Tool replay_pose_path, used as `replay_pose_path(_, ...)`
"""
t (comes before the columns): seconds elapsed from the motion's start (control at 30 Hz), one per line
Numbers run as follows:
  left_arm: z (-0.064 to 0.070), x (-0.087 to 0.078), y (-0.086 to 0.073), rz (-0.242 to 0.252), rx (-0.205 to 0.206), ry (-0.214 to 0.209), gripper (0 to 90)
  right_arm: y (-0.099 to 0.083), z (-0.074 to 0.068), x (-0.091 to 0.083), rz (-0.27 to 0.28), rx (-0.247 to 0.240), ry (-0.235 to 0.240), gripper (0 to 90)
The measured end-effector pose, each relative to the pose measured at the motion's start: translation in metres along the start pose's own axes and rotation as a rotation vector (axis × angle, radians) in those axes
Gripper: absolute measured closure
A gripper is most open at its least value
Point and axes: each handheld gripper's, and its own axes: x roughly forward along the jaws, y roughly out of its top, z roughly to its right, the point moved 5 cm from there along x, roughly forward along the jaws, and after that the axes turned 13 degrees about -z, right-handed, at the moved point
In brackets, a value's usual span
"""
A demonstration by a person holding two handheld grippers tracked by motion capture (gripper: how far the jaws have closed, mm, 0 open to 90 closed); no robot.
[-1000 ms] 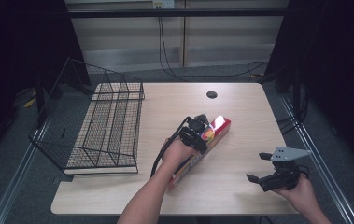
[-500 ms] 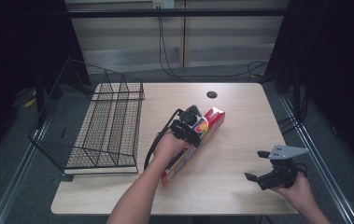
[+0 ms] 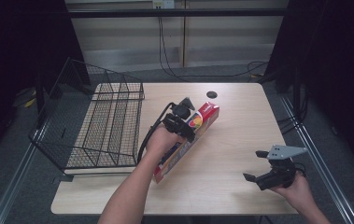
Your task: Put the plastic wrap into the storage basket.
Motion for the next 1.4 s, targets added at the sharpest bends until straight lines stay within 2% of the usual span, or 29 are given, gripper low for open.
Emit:
replay_pose_path(0.1,-0.005,-0.006,0.0,0.001,-0.003,0.026,44.2,0.0,0.0,0.0,-0.002,-0.002,-0.001,1.2)
replay_pose_path(0.23,-0.011,-0.013,-0.002,0.015,-0.042,0.003,44.2,-0.001,-0.001,0.0,-0.007,-0.006,0.003,1.3)
replay_pose_path(0.73,-0.019,-0.035,-0.003,0.008,-0.051,0.016,44.2,0.0,-0.002,0.002,-0.007,-0.008,0.005,0.3)
replay_pose_path(1.0,-0.026,-0.046,-0.007,0.007,-0.079,0.022,44.2,0.001,-0.001,0.002,-0.005,-0.012,0.005,0.3)
replay_pose_path(1.4,-0.036,-0.063,-0.011,-0.002,-0.092,0.036,44.1,0.0,-0.002,0.003,-0.007,-0.015,0.003,0.2)
